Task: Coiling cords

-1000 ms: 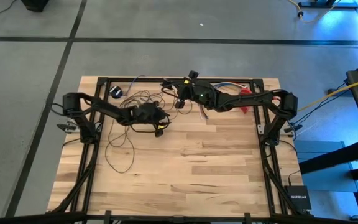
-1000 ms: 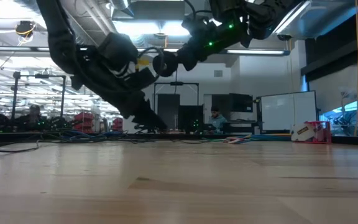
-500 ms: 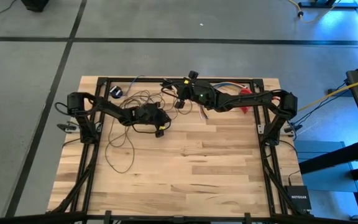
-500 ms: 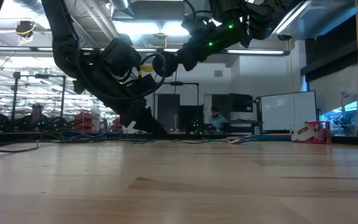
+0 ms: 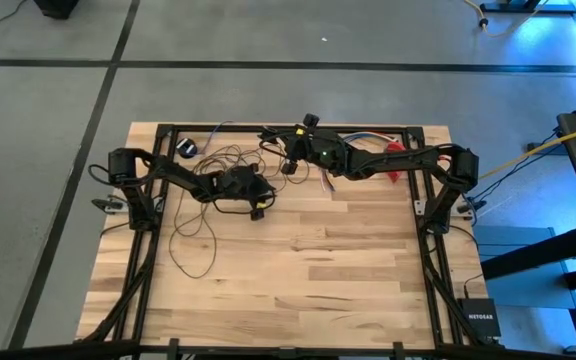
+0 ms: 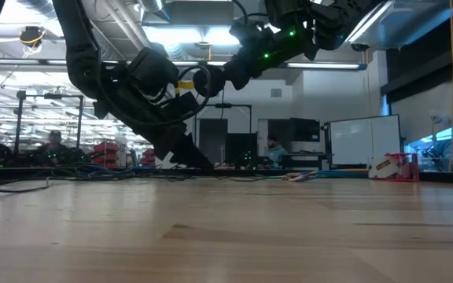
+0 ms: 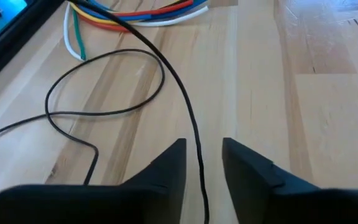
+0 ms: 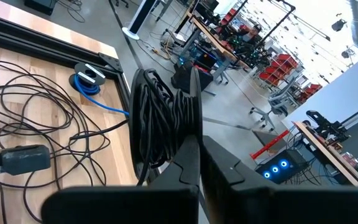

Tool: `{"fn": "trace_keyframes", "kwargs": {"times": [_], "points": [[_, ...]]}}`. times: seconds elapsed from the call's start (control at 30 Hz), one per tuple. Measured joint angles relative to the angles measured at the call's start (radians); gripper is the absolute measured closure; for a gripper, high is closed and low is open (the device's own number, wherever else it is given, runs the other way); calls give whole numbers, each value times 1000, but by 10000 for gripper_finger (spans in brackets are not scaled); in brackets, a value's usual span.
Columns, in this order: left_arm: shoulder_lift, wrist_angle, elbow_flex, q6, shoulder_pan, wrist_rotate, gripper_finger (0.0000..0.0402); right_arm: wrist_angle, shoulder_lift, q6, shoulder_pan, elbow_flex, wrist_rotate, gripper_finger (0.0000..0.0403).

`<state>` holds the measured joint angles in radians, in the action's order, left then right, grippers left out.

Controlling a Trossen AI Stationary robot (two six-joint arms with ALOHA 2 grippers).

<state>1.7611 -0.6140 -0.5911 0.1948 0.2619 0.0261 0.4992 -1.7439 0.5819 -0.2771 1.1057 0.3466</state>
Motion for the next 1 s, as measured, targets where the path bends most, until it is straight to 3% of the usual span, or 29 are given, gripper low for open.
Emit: {"fn": "trace_keyframes", "kwargs": {"times": [0.2,0.67,1.0], "points": [[0,5,0,20,0,0,291,0,0,0,0,0,0,400],[49,-14,-11,48,1,8,394,0,-1,0,0,0,0,400],[43,-27,-11,44,21,98,398,35,9,-44,11,0,1,400]]}}
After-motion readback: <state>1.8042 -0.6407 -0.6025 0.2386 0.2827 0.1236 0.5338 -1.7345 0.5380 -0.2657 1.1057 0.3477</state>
